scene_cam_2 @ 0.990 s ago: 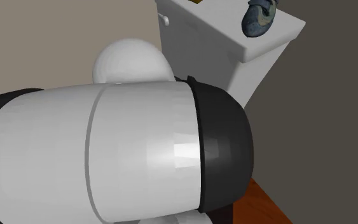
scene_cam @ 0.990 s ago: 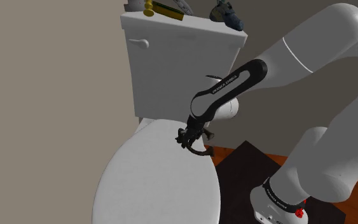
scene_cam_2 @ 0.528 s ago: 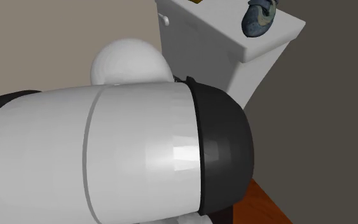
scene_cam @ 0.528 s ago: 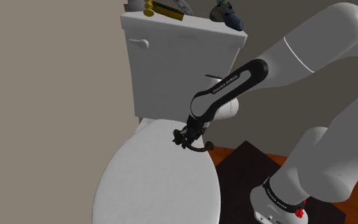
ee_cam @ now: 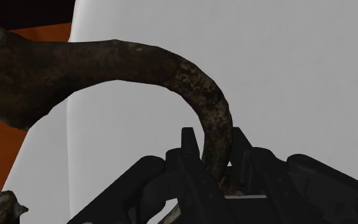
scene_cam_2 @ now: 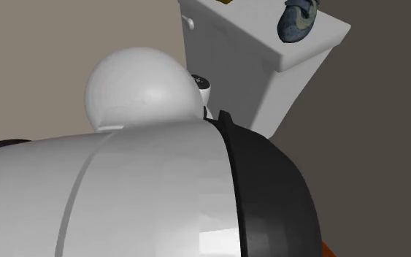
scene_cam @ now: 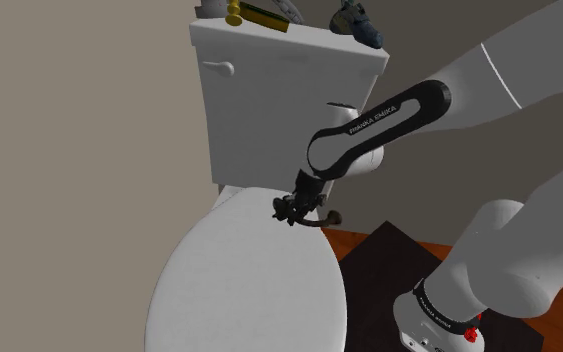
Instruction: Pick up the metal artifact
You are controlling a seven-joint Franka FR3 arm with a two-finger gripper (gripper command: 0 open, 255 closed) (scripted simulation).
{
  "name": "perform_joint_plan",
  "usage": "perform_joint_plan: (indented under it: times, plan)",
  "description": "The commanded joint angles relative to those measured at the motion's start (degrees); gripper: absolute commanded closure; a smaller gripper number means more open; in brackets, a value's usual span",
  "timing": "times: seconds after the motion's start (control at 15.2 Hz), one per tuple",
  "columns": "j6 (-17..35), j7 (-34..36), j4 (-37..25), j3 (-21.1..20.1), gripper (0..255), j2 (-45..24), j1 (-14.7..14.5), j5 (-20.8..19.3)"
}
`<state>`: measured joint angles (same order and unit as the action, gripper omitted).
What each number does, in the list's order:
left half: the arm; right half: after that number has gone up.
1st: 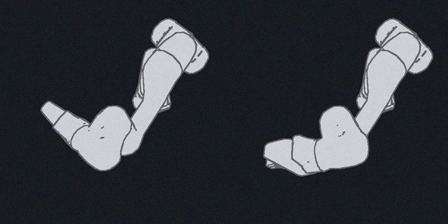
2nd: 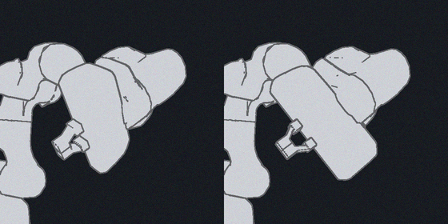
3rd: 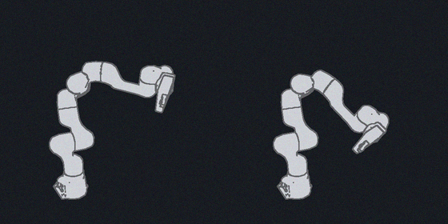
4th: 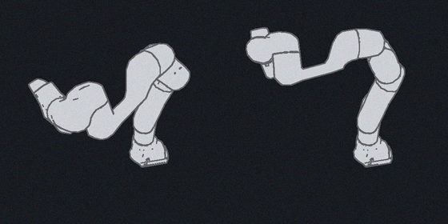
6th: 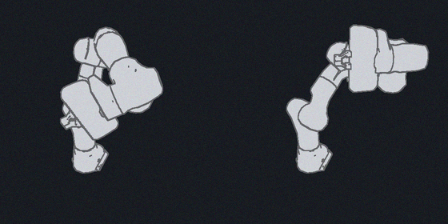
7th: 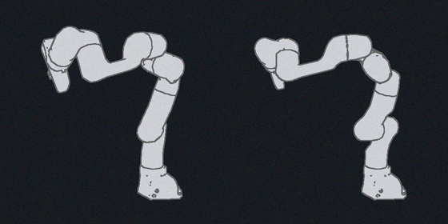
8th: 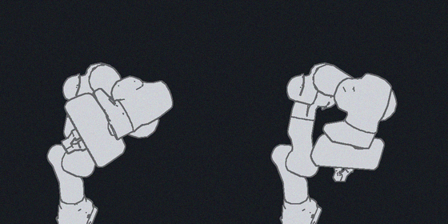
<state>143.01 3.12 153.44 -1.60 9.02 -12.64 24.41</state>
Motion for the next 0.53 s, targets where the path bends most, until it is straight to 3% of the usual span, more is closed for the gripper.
perform_joint_plan:
  times: [0.0, 0.46]
  plan:
    - [-1.8, 0.8, -0.1, 0.1, 255, 1.7, 0.4, -1.0]
    - [-6.4, 2.9, -1.2, 0.0, 255, 5.4, 1.0, -3.0]
